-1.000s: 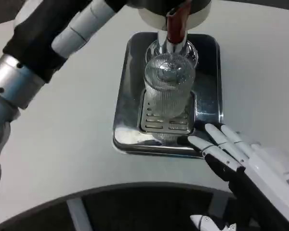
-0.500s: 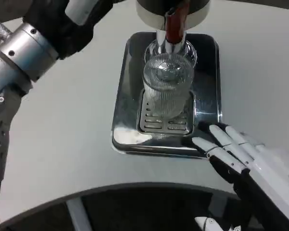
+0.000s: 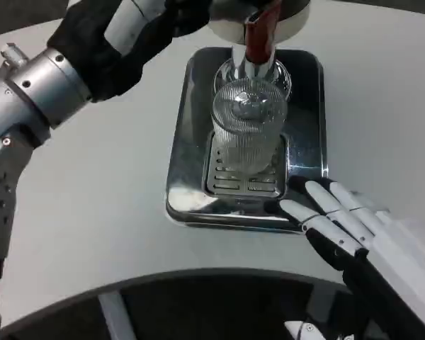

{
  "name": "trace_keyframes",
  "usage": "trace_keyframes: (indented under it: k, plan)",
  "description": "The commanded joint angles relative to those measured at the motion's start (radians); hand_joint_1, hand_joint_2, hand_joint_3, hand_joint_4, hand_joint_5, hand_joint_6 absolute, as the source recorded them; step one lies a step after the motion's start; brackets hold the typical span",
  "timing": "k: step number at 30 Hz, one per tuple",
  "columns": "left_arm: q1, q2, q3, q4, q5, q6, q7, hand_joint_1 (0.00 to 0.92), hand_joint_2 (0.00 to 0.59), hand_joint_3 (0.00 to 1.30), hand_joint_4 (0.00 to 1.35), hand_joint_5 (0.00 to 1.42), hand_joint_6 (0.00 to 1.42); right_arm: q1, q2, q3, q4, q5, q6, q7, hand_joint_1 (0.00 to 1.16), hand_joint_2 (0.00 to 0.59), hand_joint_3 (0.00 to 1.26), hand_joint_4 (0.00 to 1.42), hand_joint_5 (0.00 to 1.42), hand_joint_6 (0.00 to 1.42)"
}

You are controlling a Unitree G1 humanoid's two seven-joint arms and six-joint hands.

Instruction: Grasp the cup under the faucet to collect the drink, then remove the cup.

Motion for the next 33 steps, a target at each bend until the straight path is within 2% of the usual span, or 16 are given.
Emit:
trace_keyframes:
  k: [1, 7, 19, 33]
  plan:
    - [-0.027, 0.001, -0.030, 0.035, 0.033, -0.013, -0.023, 0.000, 0.107, 0.13, 0.06, 0.17, 0.23, 0.021, 0.008, -0.014, -0.015, 0.017, -0.025, 0.000, 0.41, 0.452, 0.15, 0.02, 0.00, 0.05]
    - [-0.057, -0.017, -0.057, 0.070, 0.063, -0.034, -0.037, 0.000, 0.107, 0.14, 0.06, 0.17, 0.24, 0.030, 0.014, -0.024, -0.015, 0.025, -0.033, 0.000, 0.41, 0.452, 0.16, 0.02, 0.00, 0.05]
    - [-0.090, -0.025, -0.102, 0.116, 0.141, -0.101, -0.058, 0.000, 0.107, 0.15, 0.07, 0.18, 0.24, 0.049, 0.016, -0.035, -0.015, 0.034, -0.044, -0.001, 0.41, 0.452, 0.16, 0.02, 0.00, 0.04]
    - [-0.074, -0.025, -0.144, 0.143, 0.223, -0.196, -0.062, 0.000, 0.103, 0.15, 0.08, 0.17, 0.23, 0.043, 0.024, -0.027, -0.015, 0.037, -0.014, 0.009, 0.41, 0.452, 0.16, 0.02, 0.00, 0.03]
